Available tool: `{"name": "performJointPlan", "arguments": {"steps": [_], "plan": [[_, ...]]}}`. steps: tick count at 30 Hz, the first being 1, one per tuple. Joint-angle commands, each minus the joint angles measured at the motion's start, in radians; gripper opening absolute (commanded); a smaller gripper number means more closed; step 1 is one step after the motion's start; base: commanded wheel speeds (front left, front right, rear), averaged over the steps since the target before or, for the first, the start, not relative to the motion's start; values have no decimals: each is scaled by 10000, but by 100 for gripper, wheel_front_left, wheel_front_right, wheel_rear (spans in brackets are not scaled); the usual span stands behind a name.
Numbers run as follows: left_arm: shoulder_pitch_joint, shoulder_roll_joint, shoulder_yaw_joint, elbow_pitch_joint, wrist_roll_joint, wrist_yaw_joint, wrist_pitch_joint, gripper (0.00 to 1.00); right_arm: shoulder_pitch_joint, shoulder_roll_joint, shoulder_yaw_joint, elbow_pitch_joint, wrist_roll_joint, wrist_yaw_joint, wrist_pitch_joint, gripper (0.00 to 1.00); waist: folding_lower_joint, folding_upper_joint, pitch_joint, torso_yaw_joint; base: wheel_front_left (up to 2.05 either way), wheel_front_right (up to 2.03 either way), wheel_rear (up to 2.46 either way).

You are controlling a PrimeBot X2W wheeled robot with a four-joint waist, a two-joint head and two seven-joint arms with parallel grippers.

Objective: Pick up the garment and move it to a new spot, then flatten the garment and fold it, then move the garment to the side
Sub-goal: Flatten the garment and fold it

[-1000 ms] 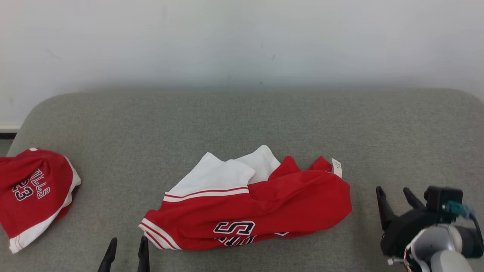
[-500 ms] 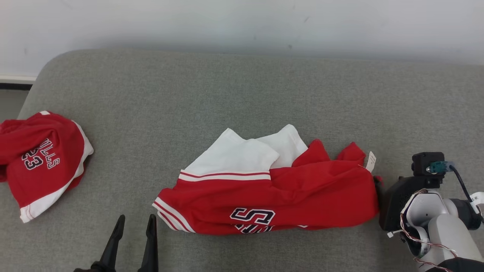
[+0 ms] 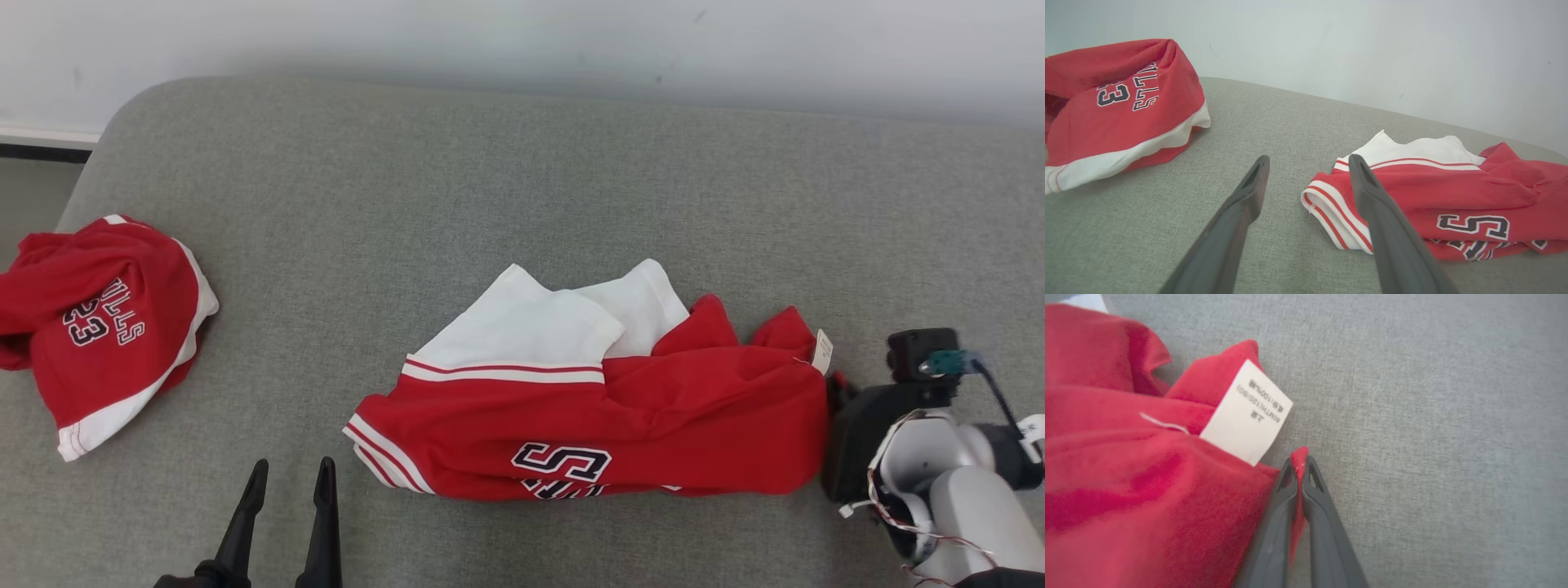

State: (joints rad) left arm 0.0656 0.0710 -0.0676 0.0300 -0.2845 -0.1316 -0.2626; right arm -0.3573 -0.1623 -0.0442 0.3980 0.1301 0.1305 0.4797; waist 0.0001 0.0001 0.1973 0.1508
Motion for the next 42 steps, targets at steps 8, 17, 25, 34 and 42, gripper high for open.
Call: {"name": "performJointPlan", "arguments": {"steps": [8, 17, 25, 34, 42], "plan": [[121, -78, 135, 1, 9, 20, -32, 100, 251, -93, -541, -2490, -266, 1, -526, 0, -1, -1, -380, -348, 0, 0, 0], [215, -128, 243, -51, -1, 20, -32, 100, 1101, 339, -2192, -4902, -543, 1, 38, 0, -1, -1, -586, -632, 0, 0, 0], [57, -136, 105, -32, -26, 20, -32, 100, 1920, 831, -3479, -4421, -762, 1, -132, 0, -1, -1, -484, -648, 0, 0, 0], [20, 61, 31, 15, -13, 20, -32, 100, 1629, 1058, -4624, -1655, -1368, 1, -2127, 100, -1, -1, -445, -530, 0, 0, 0], [294, 89, 157, 19, -7, 20, -32, 100, 1881, 1117, -4090, -1425, -1567, 1, -3296, 100, -1, -1, -765, -576, 0, 0, 0]]}}
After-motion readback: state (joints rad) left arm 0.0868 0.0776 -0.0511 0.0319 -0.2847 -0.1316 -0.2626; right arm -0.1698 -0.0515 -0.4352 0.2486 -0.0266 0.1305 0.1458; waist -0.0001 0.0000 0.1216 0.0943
